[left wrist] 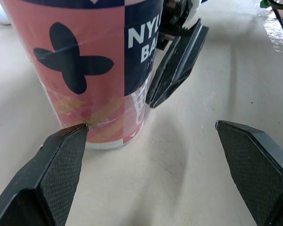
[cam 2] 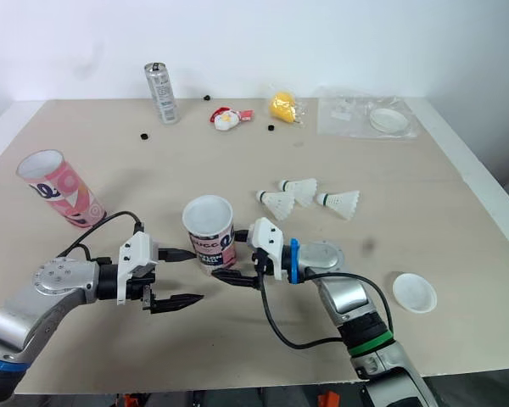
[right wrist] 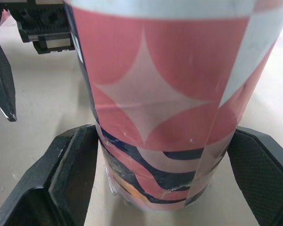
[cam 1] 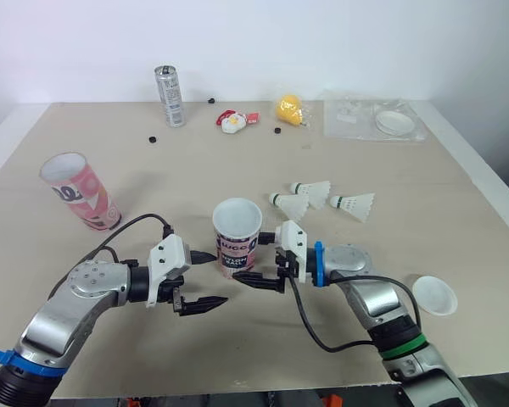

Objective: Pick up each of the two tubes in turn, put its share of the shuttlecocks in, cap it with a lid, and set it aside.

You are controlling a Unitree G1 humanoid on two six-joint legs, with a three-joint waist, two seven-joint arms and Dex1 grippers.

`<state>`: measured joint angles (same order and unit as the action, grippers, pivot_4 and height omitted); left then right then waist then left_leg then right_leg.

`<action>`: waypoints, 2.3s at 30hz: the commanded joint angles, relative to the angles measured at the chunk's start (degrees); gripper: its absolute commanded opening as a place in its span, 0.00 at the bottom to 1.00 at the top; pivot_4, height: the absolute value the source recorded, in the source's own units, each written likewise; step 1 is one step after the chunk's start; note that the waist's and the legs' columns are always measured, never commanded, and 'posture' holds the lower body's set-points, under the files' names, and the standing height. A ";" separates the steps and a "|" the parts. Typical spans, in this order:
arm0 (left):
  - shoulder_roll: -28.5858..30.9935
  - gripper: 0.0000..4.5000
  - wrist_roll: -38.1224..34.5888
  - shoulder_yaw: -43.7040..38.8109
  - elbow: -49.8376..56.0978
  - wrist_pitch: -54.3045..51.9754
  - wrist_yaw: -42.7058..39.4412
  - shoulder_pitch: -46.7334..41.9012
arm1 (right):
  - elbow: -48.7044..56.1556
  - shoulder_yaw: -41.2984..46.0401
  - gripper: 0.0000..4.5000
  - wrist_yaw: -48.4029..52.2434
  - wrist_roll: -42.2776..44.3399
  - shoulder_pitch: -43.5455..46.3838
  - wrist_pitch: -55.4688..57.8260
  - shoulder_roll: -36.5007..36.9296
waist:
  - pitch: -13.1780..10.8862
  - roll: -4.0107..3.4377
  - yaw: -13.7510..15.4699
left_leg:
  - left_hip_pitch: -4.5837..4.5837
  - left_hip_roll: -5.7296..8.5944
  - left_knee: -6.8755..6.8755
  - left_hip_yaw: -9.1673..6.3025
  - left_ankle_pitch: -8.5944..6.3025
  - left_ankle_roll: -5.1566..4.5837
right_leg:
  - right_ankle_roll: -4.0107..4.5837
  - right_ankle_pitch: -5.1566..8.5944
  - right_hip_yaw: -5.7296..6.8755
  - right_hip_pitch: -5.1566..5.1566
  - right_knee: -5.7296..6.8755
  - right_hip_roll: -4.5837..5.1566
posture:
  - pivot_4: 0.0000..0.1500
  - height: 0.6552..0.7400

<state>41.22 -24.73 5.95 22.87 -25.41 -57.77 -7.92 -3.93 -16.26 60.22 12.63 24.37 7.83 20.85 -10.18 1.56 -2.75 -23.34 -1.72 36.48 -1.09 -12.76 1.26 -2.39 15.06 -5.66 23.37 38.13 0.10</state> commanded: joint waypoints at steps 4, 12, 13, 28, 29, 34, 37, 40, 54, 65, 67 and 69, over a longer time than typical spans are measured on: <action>1.33 1.00 -2.05 -4.59 2.27 -0.01 0.38 0.84 | 0.10 -0.03 0.76 0.10 0.09 0.84 -0.93 -0.93 | 0.00 0.00 -0.03 | 0.00 -0.01 0.01 0.00 0.00 0.00 | 0.03 -0.02 0.00 0.00 0.02 -0.01 | 1.00 1.00; 6.33 1.00 -16.27 -19.22 9.60 -11.51 5.24 -4.82 | 9.07 6.16 0.76 -1.25 6.28 -1.65 5.88 2.23 | -0.10 0.06 0.51 | -0.04 -0.02 0.08 -0.14 0.00 0.00 | 0.02 -0.01 0.16 -0.04 0.04 0.02 | 1.00 1.00; 5.92 1.00 -18.03 -19.73 9.99 -12.87 6.80 -7.13 | 11.08 8.42 0.76 -2.49 7.84 -2.18 7.73 3.05 | -0.11 0.06 0.68 | -0.09 -0.02 0.15 -0.22 0.00 0.01 | 0.00 0.00 0.25 -0.05 0.04 0.04 | 1.00 1.00; -25.17 1.00 -2.90 8.79 -10.61 -2.67 21.02 -31.46 | 14.71 49.38 0.76 -29.61 14.48 -9.80 19.14 13.81 | -0.12 0.04 1.90 | -0.07 0.28 0.33 -0.18 0.04 -0.02 | -0.18 -0.12 0.14 -0.27 0.00 0.13 | 1.00 1.00; -27.49 1.00 -1.14 10.36 -13.49 -0.69 20.52 -32.75 | 13.00 50.19 0.76 -30.57 13.69 -10.37 18.12 13.92 | -0.11 0.03 1.91 | -0.11 0.32 0.39 -0.11 0.06 -0.05 | -0.25 -0.22 0.02 -0.25 -0.05 0.15 | 1.00 1.00; -35.72 1.00 3.72 14.58 -22.66 5.77 19.05 -36.36 | 3.33 52.22 0.76 -36.21 9.00 -11.12 11.22 13.50 | -0.08 -0.03 0.86 | -0.03 0.47 0.41 0.32 0.00 -0.18 | -0.49 -0.23 -0.52 -0.22 -0.08 0.28 | 1.00 1.00; -37.71 1.00 6.32 17.00 -24.30 7.76 17.12 -36.13 | -3.60 52.74 0.76 -39.69 7.75 -9.60 8.00 13.52 | 0.00 -0.20 0.33 | 0.02 0.47 0.27 0.48 0.00 -0.18 | -0.50 -0.22 -0.69 -0.14 -0.07 0.27 | 1.00 1.00; -39.02 1.00 7.22 17.46 -24.09 7.96 16.60 -35.75 | -11.75 52.35 0.76 -42.35 6.18 -7.75 4.41 14.00 | 0.00 -0.24 -0.02 | 0.09 0.46 0.23 0.55 0.01 -0.19 | -0.50 -0.23 -0.77 -0.13 -0.04 0.24 | 1.00 1.00; -39.16 1.00 8.74 17.15 -19.88 5.71 17.15 -32.60 | -24.60 51.05 0.76 -44.13 5.82 -5.59 0.24 15.12 | 0.05 -0.32 0.02 | 0.09 0.50 0.29 0.63 0.04 -0.23 | -0.66 -0.28 -0.87 -0.16 -0.04 0.29 | 1.00 1.00; -38.97 1.00 8.50 16.87 -19.70 5.40 16.27 -32.64 | -20.48 52.08 1.00 -44.06 8.32 -8.33 1.52 14.80 | 0.05 -0.33 0.03 | 0.09 0.50 0.29 0.64 0.04 -0.24 | -0.66 -0.28 -0.87 -0.16 -0.04 0.29 | 1.00 1.00; -38.81 1.00 8.45 16.80 -19.65 5.47 16.01 -32.47 | -18.06 52.64 1.00 -44.20 9.28 -9.93 2.30 14.60 | 0.06 -0.34 0.03 | 0.09 0.50 0.29 0.64 0.04 -0.24 | -0.66 -0.28 -0.87 -0.16 -0.04 0.29 | 1.00 1.00; -38.38 1.00 8.42 16.68 -19.55 5.70 15.58 -31.93 | -13.74 53.61 1.00 -44.34 10.78 -12.63 3.89 14.22 | 0.07 -0.36 0.04 | 0.09 0.50 0.29 0.63 0.04 -0.24 | -0.67 -0.28 -0.87 -0.16 -0.04 0.29 | 1.00 1.00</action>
<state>2.95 -16.20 23.65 0.85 -20.34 -41.76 -40.07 -22.52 34.62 16.05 21.72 12.76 11.13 34.44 -10.12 1.21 -2.70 -23.25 -1.22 36.76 -0.46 -12.72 1.02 -3.07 14.79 -6.53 23.21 38.08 0.39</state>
